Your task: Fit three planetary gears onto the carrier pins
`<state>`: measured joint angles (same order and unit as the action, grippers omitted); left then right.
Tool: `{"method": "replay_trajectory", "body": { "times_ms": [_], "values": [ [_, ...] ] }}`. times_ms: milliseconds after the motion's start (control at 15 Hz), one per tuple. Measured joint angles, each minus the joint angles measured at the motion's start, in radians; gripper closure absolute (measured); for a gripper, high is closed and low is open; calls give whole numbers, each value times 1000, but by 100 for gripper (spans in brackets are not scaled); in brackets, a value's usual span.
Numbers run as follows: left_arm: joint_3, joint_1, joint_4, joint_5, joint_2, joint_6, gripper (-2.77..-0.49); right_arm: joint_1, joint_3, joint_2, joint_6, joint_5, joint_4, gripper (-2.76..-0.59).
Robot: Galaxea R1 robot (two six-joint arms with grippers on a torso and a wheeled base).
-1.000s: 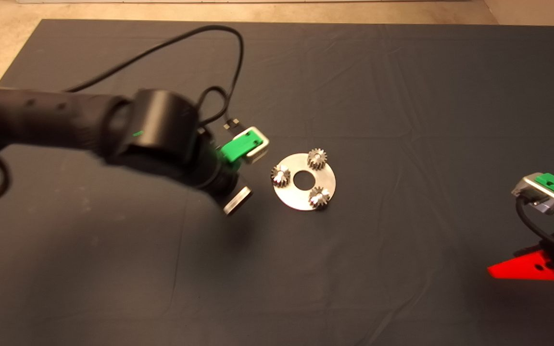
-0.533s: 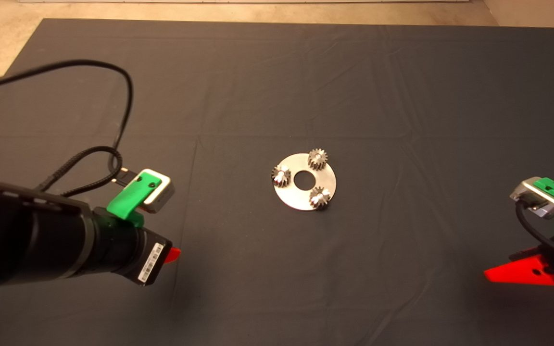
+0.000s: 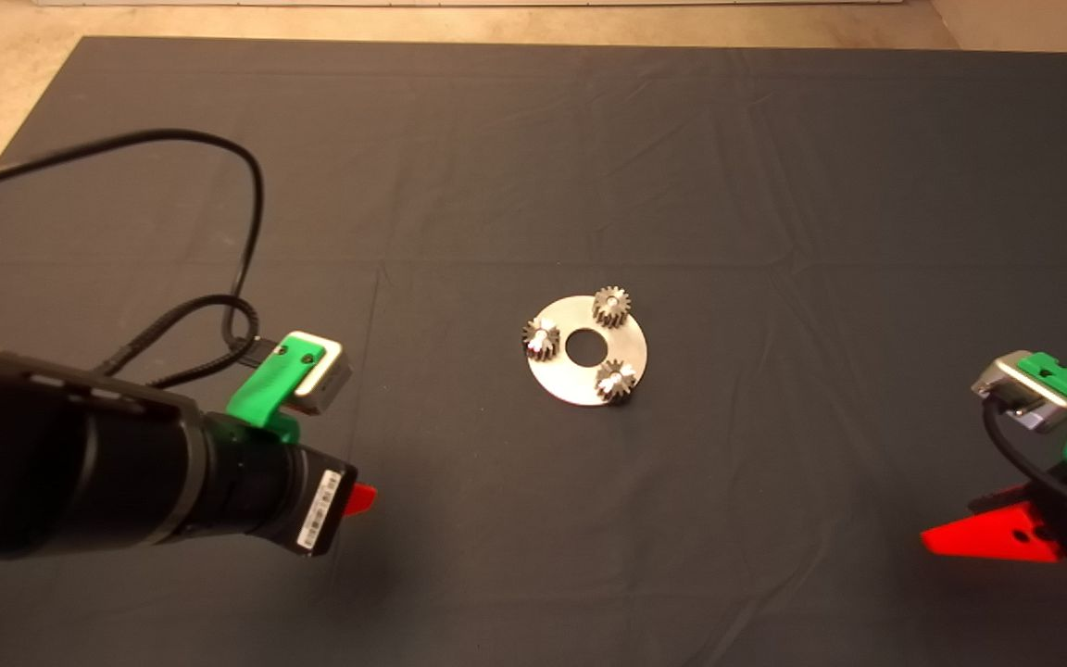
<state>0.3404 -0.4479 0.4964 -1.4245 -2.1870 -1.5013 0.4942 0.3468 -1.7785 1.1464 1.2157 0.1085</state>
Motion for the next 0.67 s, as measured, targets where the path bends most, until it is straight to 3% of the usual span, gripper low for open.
{"method": "replay_trajectory", "body": {
  "times_ms": [67, 133, 200, 267, 400, 467, 600, 667],
  "values": [
    [0, 8, 0, -6, 2, -2, -119, -51, 0, 0, 1, 1, 1, -176],
    [0, 16, 0, -9, 4, -2, -119, -83, 0, 0, 4, 1, 8, -176],
    [0, 28, 0, -8, 4, -2, -119, -107, 0, -1, 11, -3, 41, -176],
    [0, 44, 0, -10, 4, -3, -119, -131, 0, -9, 30, -7, 94, -176],
    [0, 85, 0, -14, 0, -7, -119, -171, 1, -75, 110, -7, 195, -176],
    [0, 103, 0, -14, -6, -14, -119, -180, 1, -102, 136, -4, 217, -176],
    [0, 106, 1, -13, -9, -33, -119, -211, 2, -305, 296, 48, 318, -176],
    [0, 107, 1, -13, -13, -39, -119, -226, 2, -376, 357, 87, 351, -176]
  ]
}}
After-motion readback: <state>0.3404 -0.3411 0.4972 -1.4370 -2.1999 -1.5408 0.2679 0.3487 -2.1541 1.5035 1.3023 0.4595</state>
